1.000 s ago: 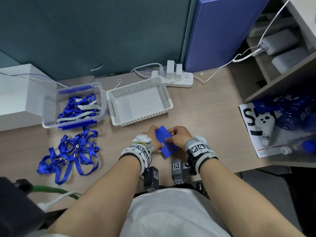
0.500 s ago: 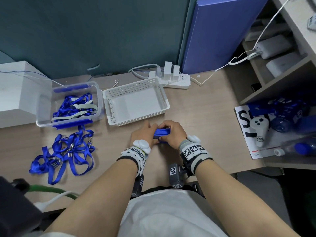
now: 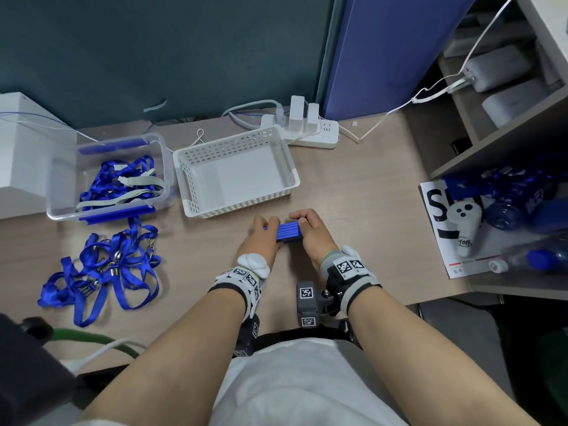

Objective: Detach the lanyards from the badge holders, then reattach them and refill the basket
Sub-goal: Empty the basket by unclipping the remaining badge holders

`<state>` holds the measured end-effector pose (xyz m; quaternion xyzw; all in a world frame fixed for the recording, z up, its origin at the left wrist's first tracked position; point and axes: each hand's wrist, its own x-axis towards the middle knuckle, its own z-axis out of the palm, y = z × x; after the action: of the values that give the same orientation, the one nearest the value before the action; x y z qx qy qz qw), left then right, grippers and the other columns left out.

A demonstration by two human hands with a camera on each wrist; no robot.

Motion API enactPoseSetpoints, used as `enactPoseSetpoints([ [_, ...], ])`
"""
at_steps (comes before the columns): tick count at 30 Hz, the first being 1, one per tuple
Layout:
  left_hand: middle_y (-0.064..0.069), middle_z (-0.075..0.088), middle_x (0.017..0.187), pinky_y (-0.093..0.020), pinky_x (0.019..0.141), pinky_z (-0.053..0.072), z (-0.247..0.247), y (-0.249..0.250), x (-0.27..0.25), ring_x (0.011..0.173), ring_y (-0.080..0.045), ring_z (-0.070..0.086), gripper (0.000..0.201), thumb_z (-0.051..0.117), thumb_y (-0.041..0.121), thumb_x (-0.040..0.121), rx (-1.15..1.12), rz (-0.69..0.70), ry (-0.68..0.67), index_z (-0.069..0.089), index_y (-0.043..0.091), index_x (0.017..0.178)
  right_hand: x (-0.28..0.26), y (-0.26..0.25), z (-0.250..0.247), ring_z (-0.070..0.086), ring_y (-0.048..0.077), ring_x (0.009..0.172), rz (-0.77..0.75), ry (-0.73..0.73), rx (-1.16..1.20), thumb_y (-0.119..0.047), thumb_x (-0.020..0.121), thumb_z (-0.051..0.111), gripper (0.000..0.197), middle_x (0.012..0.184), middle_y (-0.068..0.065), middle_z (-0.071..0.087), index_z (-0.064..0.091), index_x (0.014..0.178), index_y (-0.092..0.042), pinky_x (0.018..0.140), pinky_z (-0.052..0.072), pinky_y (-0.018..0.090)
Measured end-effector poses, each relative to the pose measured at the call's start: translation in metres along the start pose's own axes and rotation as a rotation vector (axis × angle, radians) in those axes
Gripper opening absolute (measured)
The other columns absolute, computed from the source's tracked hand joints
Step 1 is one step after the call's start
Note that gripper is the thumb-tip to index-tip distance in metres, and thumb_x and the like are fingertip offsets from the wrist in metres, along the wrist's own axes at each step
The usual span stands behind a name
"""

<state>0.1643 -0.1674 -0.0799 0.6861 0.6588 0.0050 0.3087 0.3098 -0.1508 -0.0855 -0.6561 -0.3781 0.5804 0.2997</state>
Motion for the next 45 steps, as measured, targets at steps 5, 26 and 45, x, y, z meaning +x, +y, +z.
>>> enactPoseSetpoints([
  [5,-0.007,0.041,0.107,-0.038,0.062,0.048,-0.007,-0.001,0.008,0.071,-0.032,0.053,0.028,0.062,0.026,0.094,-0.034,0.005,-0.029,0.040,0.018,0.109,0.005,-0.003,-0.004,0.058,0.015,0.100,0.030,-0.051,0.026,-0.013,0.107,0.037,0.025,0.120,0.007,0.065,0.060,0.117,-0.015,0.090,0.044,0.026],
  [26,-0.002,0.072,0.075,-0.046,0.072,0.061,0.034,-0.020,0.072,0.071,-0.027,0.072,0.029,0.078,0.037,0.058,-0.569,-0.501,-0.040,0.059,0.026,0.075,0.036,0.003,-0.064,0.067,0.024,0.096,0.224,0.204,-0.331,-0.019,0.086,0.071,0.012,0.102,0.001,0.072,0.069,0.097,-0.021,0.091,0.053,0.032],
  [45,-0.015,0.068,0.070,-0.041,0.066,0.058,-0.027,0.000,0.031,0.059,-0.029,0.065,0.015,0.056,0.010,0.085,-0.594,-0.464,-0.092,0.055,0.016,0.072,0.019,-0.056,-0.043,0.060,0.022,0.075,0.057,0.344,-0.192,-0.012,0.082,0.060,0.011,0.076,-0.007,0.060,0.059,0.087,-0.023,0.069,0.046,0.029],
])
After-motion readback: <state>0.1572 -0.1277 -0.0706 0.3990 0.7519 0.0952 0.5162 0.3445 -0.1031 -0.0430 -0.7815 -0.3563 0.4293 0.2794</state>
